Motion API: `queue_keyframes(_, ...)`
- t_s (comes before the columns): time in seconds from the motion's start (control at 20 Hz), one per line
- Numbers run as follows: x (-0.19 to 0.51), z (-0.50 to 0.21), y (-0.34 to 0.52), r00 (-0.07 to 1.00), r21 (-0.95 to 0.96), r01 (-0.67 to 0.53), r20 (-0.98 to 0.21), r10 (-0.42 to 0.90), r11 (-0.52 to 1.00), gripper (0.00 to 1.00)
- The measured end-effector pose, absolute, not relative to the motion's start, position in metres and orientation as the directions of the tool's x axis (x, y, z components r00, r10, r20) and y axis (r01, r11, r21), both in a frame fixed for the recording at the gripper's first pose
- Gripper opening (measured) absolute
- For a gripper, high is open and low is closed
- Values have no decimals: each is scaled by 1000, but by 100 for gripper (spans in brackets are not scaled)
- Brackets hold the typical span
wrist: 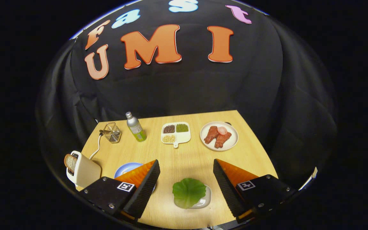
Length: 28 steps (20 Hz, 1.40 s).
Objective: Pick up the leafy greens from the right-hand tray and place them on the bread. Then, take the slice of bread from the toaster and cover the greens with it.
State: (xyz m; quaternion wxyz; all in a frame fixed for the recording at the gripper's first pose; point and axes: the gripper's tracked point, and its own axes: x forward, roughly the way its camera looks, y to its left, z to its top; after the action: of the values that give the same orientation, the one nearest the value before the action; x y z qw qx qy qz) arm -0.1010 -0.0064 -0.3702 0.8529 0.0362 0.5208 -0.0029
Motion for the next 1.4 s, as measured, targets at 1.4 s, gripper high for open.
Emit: queue_keyframes(1.4, -238, -556, 2, -111, 22, 23, -994, 25, 999, 92)
